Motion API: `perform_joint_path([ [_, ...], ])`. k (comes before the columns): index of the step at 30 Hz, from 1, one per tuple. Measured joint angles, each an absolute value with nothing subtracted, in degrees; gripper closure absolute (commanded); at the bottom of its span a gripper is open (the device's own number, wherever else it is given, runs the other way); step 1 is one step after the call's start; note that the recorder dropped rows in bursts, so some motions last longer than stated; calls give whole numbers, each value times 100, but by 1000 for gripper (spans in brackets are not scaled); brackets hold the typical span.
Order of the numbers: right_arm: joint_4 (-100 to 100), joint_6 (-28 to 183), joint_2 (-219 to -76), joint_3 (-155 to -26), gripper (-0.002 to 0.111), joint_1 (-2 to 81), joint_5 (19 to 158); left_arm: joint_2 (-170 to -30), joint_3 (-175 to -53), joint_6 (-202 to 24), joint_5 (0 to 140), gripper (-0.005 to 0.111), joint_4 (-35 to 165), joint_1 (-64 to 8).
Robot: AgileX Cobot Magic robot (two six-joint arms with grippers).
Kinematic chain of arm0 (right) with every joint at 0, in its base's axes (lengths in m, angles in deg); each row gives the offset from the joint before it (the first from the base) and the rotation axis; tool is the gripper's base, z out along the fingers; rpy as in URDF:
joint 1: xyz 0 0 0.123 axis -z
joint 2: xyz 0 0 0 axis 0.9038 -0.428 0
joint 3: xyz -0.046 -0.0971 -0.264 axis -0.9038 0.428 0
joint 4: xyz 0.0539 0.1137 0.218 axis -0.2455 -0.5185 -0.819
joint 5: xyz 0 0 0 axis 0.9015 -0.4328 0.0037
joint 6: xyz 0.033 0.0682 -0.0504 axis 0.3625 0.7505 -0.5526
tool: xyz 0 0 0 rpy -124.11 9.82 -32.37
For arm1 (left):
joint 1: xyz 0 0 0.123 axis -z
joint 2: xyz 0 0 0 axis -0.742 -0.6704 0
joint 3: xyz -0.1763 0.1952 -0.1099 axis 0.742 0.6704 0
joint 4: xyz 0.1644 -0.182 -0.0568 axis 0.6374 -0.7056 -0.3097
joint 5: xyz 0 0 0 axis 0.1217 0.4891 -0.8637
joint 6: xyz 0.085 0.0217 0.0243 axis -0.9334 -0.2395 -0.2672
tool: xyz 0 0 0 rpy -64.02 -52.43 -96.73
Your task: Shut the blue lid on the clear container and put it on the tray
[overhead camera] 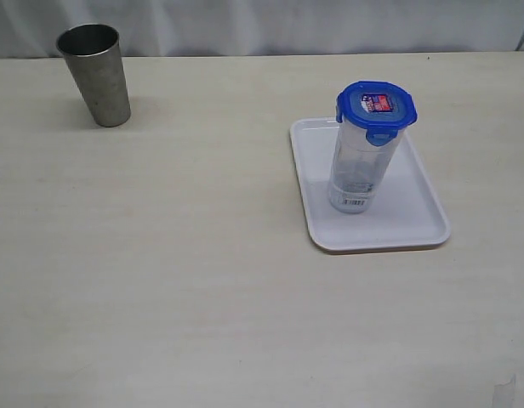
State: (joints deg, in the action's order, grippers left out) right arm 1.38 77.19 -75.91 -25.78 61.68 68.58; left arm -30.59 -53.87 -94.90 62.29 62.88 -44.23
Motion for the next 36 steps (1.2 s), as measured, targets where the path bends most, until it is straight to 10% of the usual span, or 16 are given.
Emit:
perform_joint_path([
  [36, 138, 7719, -7591, -2578, 104, 6168, 6858, -3059, -5368, -8490, 8788, 107, 7296, -4915],
])
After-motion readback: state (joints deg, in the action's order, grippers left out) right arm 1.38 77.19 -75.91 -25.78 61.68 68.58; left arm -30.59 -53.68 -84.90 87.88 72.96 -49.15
